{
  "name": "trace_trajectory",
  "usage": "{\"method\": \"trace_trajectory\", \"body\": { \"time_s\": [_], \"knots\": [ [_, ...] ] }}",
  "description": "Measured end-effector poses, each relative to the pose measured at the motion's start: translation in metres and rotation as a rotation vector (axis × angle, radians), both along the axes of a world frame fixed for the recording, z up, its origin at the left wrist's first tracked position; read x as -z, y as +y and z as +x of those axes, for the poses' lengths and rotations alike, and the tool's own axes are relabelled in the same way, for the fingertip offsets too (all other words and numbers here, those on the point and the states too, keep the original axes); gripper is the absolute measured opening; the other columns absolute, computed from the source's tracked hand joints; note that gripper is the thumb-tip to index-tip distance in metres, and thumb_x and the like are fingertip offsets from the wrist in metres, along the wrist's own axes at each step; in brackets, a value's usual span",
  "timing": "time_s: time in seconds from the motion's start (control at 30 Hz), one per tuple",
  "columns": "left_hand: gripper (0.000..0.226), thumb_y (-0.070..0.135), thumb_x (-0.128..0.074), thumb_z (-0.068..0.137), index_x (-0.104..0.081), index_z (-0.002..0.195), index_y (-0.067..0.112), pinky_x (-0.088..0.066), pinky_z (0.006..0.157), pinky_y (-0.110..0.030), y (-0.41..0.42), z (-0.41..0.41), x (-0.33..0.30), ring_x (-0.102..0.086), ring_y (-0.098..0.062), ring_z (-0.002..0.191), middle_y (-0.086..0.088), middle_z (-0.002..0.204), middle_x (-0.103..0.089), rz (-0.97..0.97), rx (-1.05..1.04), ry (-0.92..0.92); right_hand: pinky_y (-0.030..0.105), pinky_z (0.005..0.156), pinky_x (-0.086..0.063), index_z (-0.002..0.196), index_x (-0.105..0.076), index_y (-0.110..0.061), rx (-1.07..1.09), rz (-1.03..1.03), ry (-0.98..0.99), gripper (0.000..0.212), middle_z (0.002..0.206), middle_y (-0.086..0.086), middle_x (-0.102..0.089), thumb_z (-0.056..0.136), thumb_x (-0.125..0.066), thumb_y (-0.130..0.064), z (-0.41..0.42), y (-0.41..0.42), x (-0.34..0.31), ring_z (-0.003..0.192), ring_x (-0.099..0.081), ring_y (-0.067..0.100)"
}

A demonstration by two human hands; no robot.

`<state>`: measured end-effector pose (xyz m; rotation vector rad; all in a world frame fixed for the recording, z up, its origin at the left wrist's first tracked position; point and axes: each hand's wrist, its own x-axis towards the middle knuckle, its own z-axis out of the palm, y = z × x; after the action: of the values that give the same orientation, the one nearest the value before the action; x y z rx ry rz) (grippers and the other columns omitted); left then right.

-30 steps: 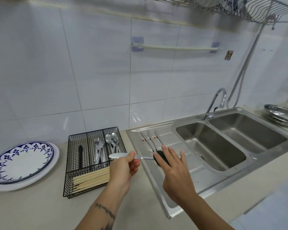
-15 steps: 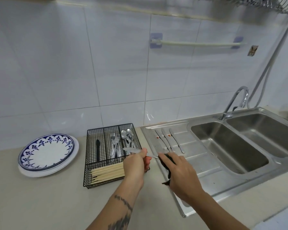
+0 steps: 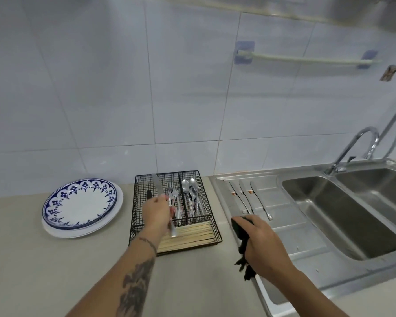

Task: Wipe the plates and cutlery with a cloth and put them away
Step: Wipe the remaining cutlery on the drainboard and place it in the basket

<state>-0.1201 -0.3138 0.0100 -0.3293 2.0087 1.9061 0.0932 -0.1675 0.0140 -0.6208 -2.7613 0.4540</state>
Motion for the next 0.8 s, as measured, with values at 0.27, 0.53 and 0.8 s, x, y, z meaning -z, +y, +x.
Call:
{"method": "trace_trajectory", "body": {
  "time_s": [0.27,0.53,0.8],
  "knots": [
    [0.018,0.012,-0.052,0.097,-0.059,0.094,-0.005,-0.061,0.081,-0.042,-0.017,-0.112,0.022,-0.069,-0.022,0.074,-0.011,0.081,-0.069,-0.200,0.007,-0.025,0.027,0.088,-0.052,0.136,-0.054,-0.031,-0.045,-0.230,-0.026,0.063,0.122,-0.014,-0.052,0.086,-0.045,0.007,-0.019,0.007,0.017,0.099,-0.056,0.007],
    [0.019,0.010,-0.052,0.091,-0.064,0.095,-0.004,-0.052,0.056,-0.033,-0.009,-0.104,0.047,-0.056,-0.022,0.068,-0.010,0.081,-0.062,-0.487,0.220,0.054,0.025,0.084,-0.054,0.128,-0.060,-0.030,0.034,-0.336,-0.008,0.058,0.115,-0.010,-0.057,0.088,-0.043,0.007,-0.014,0.025,0.025,0.087,-0.064,0.007],
    [0.018,0.001,-0.051,0.086,-0.063,0.097,0.010,-0.035,0.048,-0.024,0.005,-0.069,0.037,-0.049,-0.016,0.058,-0.008,0.091,-0.062,-0.614,0.246,0.239,0.040,0.081,-0.058,0.128,-0.055,-0.040,0.119,-0.354,0.056,0.062,0.117,-0.014,-0.054,0.086,-0.037,0.002,0.005,0.064,0.037,0.089,-0.067,0.019]
  ]
}}
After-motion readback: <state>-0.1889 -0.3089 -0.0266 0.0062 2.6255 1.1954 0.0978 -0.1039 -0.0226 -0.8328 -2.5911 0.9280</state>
